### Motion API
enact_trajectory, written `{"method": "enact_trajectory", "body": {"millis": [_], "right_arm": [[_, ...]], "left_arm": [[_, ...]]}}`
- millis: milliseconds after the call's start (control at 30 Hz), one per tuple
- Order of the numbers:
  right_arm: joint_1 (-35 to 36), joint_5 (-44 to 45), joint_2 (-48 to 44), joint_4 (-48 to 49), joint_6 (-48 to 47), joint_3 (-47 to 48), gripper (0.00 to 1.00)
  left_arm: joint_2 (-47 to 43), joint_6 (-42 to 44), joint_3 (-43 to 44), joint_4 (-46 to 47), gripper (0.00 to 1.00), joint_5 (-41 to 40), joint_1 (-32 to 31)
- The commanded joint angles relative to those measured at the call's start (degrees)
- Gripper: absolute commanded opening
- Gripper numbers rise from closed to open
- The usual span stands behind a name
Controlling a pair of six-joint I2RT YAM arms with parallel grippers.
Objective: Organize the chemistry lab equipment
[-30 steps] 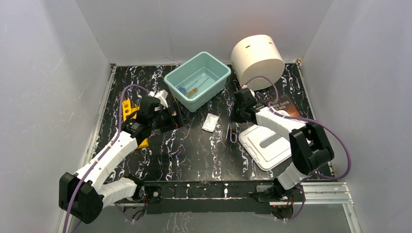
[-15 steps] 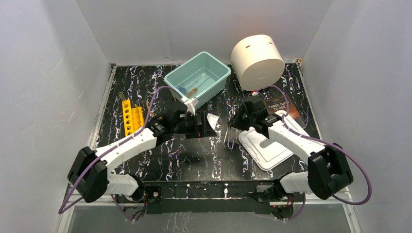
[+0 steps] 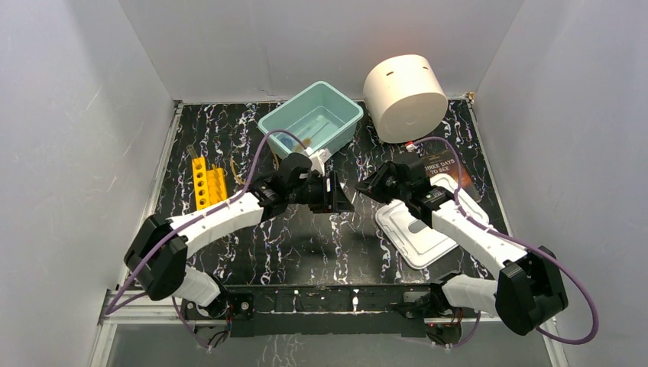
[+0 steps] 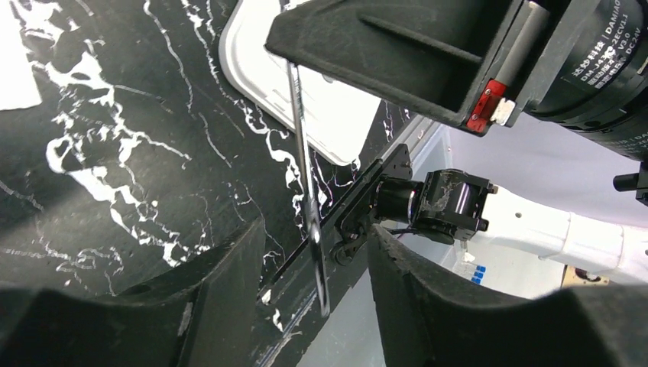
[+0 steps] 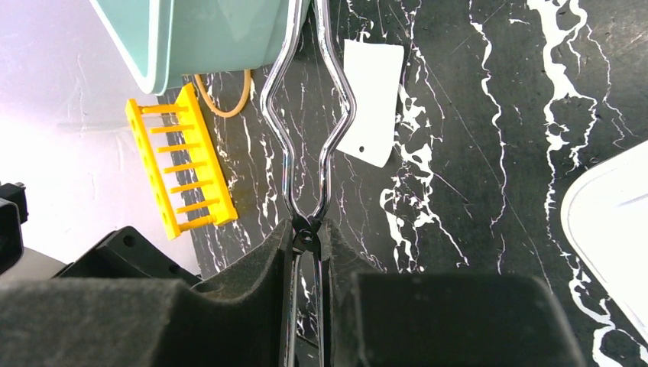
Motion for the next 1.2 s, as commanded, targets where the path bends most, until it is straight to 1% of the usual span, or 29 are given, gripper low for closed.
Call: {"method": "enact_trajectory", "body": {"millis": [0, 67, 233, 267, 333, 367, 433, 500, 567, 633, 700, 733, 800, 933, 1000, 1067, 1167], "right_arm": [[-0.23, -0.58, -1.51, 4.48, 2.45, -0.31, 0.0], [-0.27, -0.82, -1.44, 5.23, 3.01, -0.57, 0.0], [-0.23, -1.37, -0.94, 6.19, 3.73, -0.62, 0.0], [-0.3, -1.37, -0.89, 6.19, 3.74, -0.62, 0.0], [-0.27, -1.29, -0.83, 6.19, 3.69, -0.6, 0.0], [-0.31, -1.28, -0.84, 6.19, 3.66, -0.61, 0.0], [-0.35, -1.35, -0.84, 7.91, 2.68, -0.53, 0.02], [-0.37, -1.37, -1.09, 8.86, 0.36, -0.15, 0.18], [-0.31, -0.6, -1.88, 8.52, -1.6, 0.56, 0.36], [-0.32, -0.16, -3.24, 8.68, -3.71, 1.3, 0.51], [-0.33, -0.55, -4.77, 10.35, -5.9, 1.72, 0.61], [-0.42, -0.58, -5.53, 10.7, -6.65, 2.1, 0.65], [-0.54, -0.49, -6.81, 10.89, -8.09, 2.76, 0.67], [-0.65, 1.47, -9.66, 9.89, -9.17, 3.96, 0.68], [-0.73, 3.09, -11.56, 8.7, -9.08, 4.37, 0.68], [-0.88, 5.32, -14.23, 8.79, -8.65, 4.52, 0.71], [-1.1, 6.09, -16.65, 13.58, -9.53, 4.51, 0.78]], "left_arm": [[2.3, -0.26, 3.94, 1.61, 0.45, 3.16, -1.09], [3.37, -0.19, 4.29, 1.64, 0.38, 3.62, -1.4], [4.66, 0.8, 5.35, 0.18, 0.27, 3.28, -1.5], [4.72, 1.41, 5.81, -0.41, 0.22, 2.98, -1.51], [4.54, 3.52, 6.73, -2.75, 0.04, 1.59, -1.51], [4.22, 4.43, 7.05, -3.94, 0.0, 0.5, -1.5], [3.06, 6.84, 7.36, -4.9, 0.0, -1.02, -1.5], [1.03, 9.07, 7.42, -5.63, 0.0, -2.33, -1.54], [-1.01, 11.9, 8.35, -8.01, 0.0, -4.98, -1.48], [-2.62, 14.86, 10.05, -11.05, 0.0, -7.85, -1.43], [-3.52, 17.87, 12.86, -14.34, 0.0, -10.23, -1.38], [-3.75, 19.26, 14.29, -16.43, 0.0, -11.05, -1.28], [-3.88, 22.36, 17.51, -19.7, 0.0, -12.73, -1.16], [-2.84, 28.36, 24.73, -25.54, 0.0, -16.69, -0.13], [-1.7, 31.56, 28.41, -27.92, 0.0, -17.52, 1.66], [0.09, 34.07, 31.83, -29.75, 0.0, -15.82, 4.43], [2.76, 37.57, 35.42, -31.34, 0.0, -13.23, 6.59]]}}
